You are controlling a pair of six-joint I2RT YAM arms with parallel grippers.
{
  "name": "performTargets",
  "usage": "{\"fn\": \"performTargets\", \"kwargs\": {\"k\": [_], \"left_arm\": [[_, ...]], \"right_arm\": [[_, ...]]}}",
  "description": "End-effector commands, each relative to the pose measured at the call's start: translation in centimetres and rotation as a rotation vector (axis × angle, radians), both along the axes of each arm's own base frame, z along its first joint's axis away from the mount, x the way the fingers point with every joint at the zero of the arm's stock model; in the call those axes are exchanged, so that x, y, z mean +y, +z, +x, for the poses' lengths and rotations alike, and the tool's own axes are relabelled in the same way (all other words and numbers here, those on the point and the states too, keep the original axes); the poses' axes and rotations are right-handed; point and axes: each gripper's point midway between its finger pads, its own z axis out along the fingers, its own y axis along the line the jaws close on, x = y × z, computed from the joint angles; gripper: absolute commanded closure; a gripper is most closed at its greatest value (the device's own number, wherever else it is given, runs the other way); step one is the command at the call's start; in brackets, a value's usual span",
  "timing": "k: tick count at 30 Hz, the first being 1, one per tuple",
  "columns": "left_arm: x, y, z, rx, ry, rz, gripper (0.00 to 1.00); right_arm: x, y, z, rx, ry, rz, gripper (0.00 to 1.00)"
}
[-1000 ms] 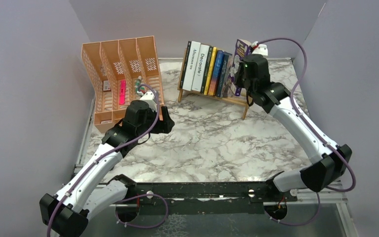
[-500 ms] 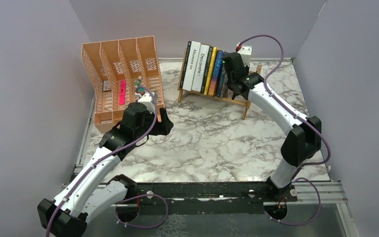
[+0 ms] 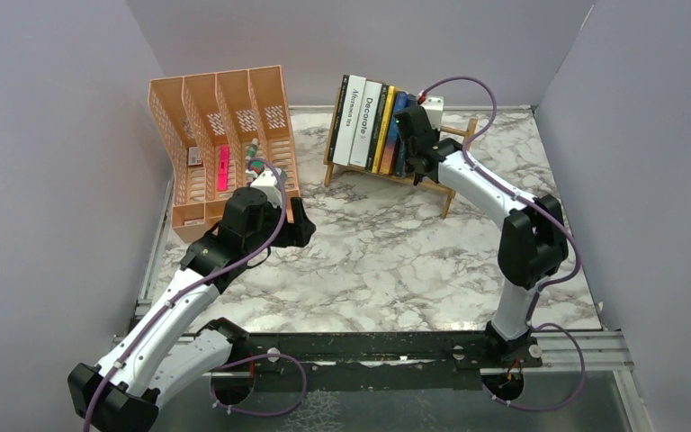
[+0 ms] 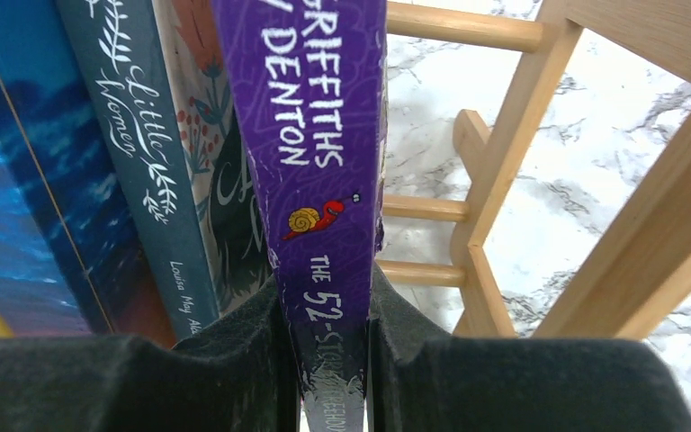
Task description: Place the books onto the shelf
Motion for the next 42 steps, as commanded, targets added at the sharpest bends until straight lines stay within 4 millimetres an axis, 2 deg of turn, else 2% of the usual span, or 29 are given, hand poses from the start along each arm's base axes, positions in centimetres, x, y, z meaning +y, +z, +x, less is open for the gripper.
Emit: {"fn": "performTargets", "kwargs": {"k": [1,5,8,12,15,20,25,29,39,42], "left_arm": [[0.6,0.2,0.2,-0.029,0.017,0.015,0.25],[0.6,0.2,0.2,-0.029,0.017,0.018,0.24],[0.6,0.2,0.2,-0.029,0.017,0.019,0.24],[0.6,0.2,0.2,-0.028,0.016,0.02,0.24],[0.6,0.1,0.3,-0.025,0.015,0.021,0.24],[0.4,0.1,0.2,-0.022,0.005,0.016,0.24],[0.3,0.2,0.2,-0.021,0.004,0.012,0.24],[0.3,0.3,0.1,-0.022,0.003,0.006,0.24],[0.2,0.9,0.0,-0.033,-0.001,-0.012,0.21],[0.3,1.2,0.0,-0.041,0.006,-0.013,0.2]], "right_arm": [[1.8,1.0,1.9,-0.078,0.049,0.128,0.99],[2.5,0.0,1.8,-0.039,0.073,0.175,0.95],[2.6,-0.9,1.5,0.006,0.065,0.194,0.85],[2.6,-1.5,1.1,0.029,0.059,0.208,0.67],[2.8,-0.9,1.0,0.027,0.068,0.225,0.59],[2.7,1.7,0.6,-0.01,0.076,0.249,0.42],[2.3,4.7,-0.8,-0.048,0.093,0.279,0.38],[2.3,6.3,-2.6,-0.072,0.14,0.314,0.37],[-1.3,8.5,-5.6,-0.14,0.099,0.232,0.38],[-1.9,7.4,-5.1,-0.143,0.086,0.182,0.44]]}}
